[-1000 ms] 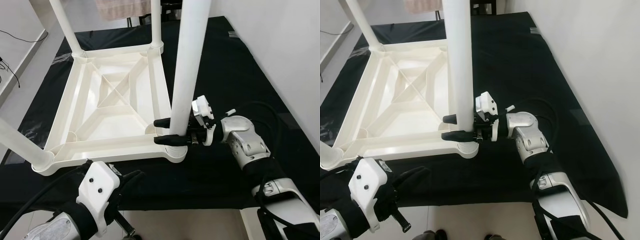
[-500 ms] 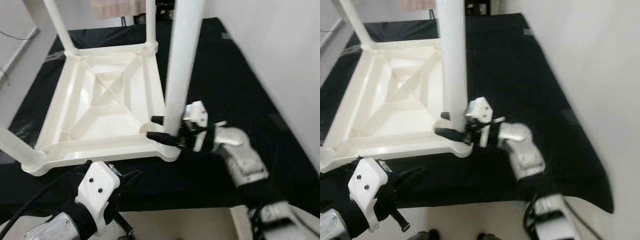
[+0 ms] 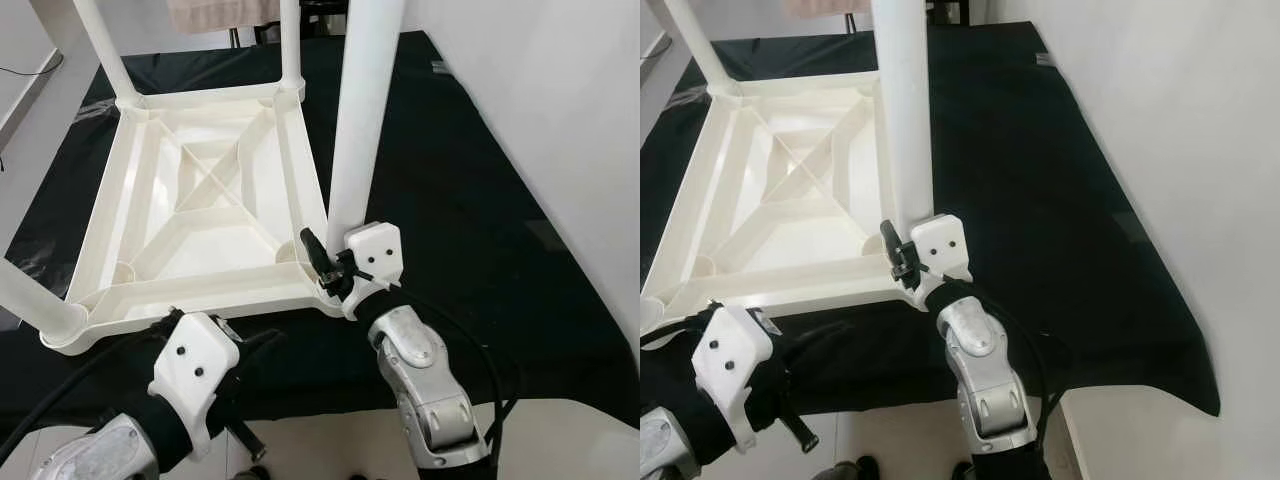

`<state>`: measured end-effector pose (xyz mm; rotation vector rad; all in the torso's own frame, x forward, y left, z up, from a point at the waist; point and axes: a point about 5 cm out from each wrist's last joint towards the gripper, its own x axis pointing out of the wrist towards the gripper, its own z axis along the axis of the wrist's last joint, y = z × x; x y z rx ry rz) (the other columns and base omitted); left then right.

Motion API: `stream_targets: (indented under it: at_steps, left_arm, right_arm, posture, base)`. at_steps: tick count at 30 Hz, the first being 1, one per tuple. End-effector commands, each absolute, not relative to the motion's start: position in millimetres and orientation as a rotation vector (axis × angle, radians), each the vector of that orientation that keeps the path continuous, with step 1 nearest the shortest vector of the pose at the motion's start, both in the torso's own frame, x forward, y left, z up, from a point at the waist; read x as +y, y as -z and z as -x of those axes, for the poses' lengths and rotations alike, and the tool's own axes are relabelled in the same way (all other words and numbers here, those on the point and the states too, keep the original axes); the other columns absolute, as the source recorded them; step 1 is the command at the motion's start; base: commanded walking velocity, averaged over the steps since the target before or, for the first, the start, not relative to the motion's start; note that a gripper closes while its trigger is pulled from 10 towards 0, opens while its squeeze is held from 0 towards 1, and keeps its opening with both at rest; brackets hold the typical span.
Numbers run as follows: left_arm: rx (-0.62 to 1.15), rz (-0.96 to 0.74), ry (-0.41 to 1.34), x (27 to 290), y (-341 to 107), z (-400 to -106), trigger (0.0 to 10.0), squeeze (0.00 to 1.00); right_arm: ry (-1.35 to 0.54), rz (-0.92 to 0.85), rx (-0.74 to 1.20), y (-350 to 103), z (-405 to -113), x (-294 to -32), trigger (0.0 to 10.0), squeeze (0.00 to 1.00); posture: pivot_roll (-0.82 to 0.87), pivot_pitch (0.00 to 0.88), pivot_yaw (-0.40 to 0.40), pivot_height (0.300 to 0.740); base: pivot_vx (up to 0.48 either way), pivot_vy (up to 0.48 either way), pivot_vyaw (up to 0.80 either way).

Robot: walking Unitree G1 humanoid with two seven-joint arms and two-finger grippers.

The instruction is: Building children table

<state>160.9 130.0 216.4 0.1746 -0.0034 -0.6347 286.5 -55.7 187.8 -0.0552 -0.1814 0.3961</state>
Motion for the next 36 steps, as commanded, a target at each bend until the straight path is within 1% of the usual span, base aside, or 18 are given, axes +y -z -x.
stream_targets:
  at_steps: [1,9,10,11,12,13,18,19,20,21,23,25,28,31,32,33,34,36]
  left_arm:
    - [0.020,-0.160,0.637,127.8,-212.1,-159.2,10.0,0.00]
    - [0.016,-0.159,0.635,126.1,-212.4,-159.9,10.0,0.00]
    - [0.015,-0.160,0.634,126.1,-212.8,-160.6,10.0,0.00]
    - [0.015,-0.160,0.634,126.1,-212.8,-160.6,10.0,0.00]
    - [0.013,-0.159,0.634,125.7,-213.2,-161.3,10.0,0.00]
    - [0.012,-0.159,0.635,125.2,-213.3,-161.7,10.0,0.00]
    - [0.010,-0.156,0.635,124.3,-213.4,-162.4,10.0,0.00]
    - [0.006,-0.154,0.635,123.3,-213.3,-162.7,10.0,0.00]
    - [0.004,-0.151,0.636,122.5,-213.1,-163.2,10.0,0.00]
    - [0.004,-0.151,0.636,122.5,-213.1,-163.2,10.0,0.00]
    - [-0.001,-0.147,0.637,120.6,-212.4,-164.2,10.0,0.00]
    - [-0.001,-0.145,0.637,120.1,-212.1,-164.4,10.0,0.00]
    - [0.001,-0.142,0.635,119.7,-210.6,-164.6,10.0,0.00]
    - [0.004,-0.143,0.633,119.5,-209.5,-164.7,10.0,0.00]
    - [0.002,-0.144,0.627,120.1,-209.8,-165.0,10.0,0.00]
    - [0.002,-0.144,0.627,120.1,-209.8,-165.0,10.0,0.00]
    - [0.000,-0.145,0.623,120.4,-210.1,-165.3,10.0,0.00]
    - [-0.002,-0.148,0.618,121.1,-210.4,-165.6,10.0,0.00]
  right_arm:
    - [-0.316,-0.042,0.160,-126.2,-276.8,-49.5,10.0,0.00]
    - [-0.331,-0.058,0.151,-137.9,-271.6,-43.2,10.0,0.00]
    - [-0.374,-0.059,0.111,-144.6,-272.3,-40.9,10.0,0.85]
    - [-0.374,-0.059,0.111,-144.6,-272.3,-40.9,10.0,0.85]
    - [-0.437,-0.089,0.047,-156.0,-274.4,-38.9,10.0,1.00]
    - [-0.507,-0.134,-0.023,-170.3,-276.8,-38.2,10.0,1.00]
    - [-0.619,-0.182,-0.126,-192.2,-279.1,-39.2,10.0,1.00]
    - [-0.723,-0.163,-0.175,-204.2,-280.8,-42.8,10.0,0.55]
    - [-0.821,-0.131,-0.203,-212.0,-282.9,-46.8,10.0,0.00]
    - [-0.821,-0.131,-0.203,-212.0,-282.9,-46.8,10.0,0.00]
    - [-1.049,0.034,-0.182,-214.1,-292.8,-61.8,10.0,0.00]
    - [-1.104,0.086,-0.161,-212.6,-296.7,-67.9,10.0,0.00]
    - [-1.241,0.057,-0.076,-206.9,-309.1,-79.7,10.0,0.00]
    - [-1.279,0.040,-0.033,-201.1,-321.0,-83.4,10.0,0.00]
    - [-1.278,0.044,-0.020,-199.5,-330.2,-83.6,7.3,0.00]
    - [-1.278,0.044,-0.020,-199.5,-330.2,-83.6,7.3,0.00]
    - [-1.282,0.046,-0.015,-199.2,-335.8,-83.6,0.9,0.00]
    - [-1.287,0.036,-0.006,-199.7,-341.0,-83.7,0.9,0.00]
  posture:
    - [0.13,0.261,-0.006,0.740]
    - [0.12,0.246,-0.008,0.740]
    - [0.12,0.242,-0.006,0.740]
    - [0.12,0.242,-0.006,0.740]
    - [0.12,0.239,-0.007,0.740]
    - [0.11,0.237,-0.007,0.740]
    - [0.11,0.230,-0.008,0.740]
    - [0.10,0.226,-0.011,0.740]
    - [0.10,0.222,-0.012,0.740]
    - [0.10,0.222,-0.012,0.740]
    - [0.10,0.211,-0.021,0.740]
    - [0.10,0.211,-0.021,0.740]
    - [0.10,0.200,-0.031,0.740]
    - [0.11,0.194,-0.035,0.740]
    - [0.11,0.191,-0.039,0.740]
    - [0.11,0.191,-0.039,0.740]
    - [0.12,0.190,-0.039,0.740]
    - [0.12,0.188,-0.041,0.740]
  base:
    - [0.000,0.000,0.00]
    - [0.000,0.000,0.00]
    - [0.000,0.000,0.00]
    - [0.000,0.000,0.00]
    - [0.000,0.000,0.00]
    - [0.000,0.000,0.00]
    - [0.000,0.000,0.00]
    - [0.000,0.000,0.00]
    - [0.000,0.000,0.00]
    - [0.000,0.000,0.00]
    - [0.000,0.000,0.00]
    - [0.000,0.000,0.00]
    - [0.000,0.000,0.00]
    - [0.000,0.000,0.00]
    - [0.000,0.000,0.00]
    - [0.000,0.000,0.00]
    - [0.000,0.000,0.00]
    - [0.000,0.000,0.00]
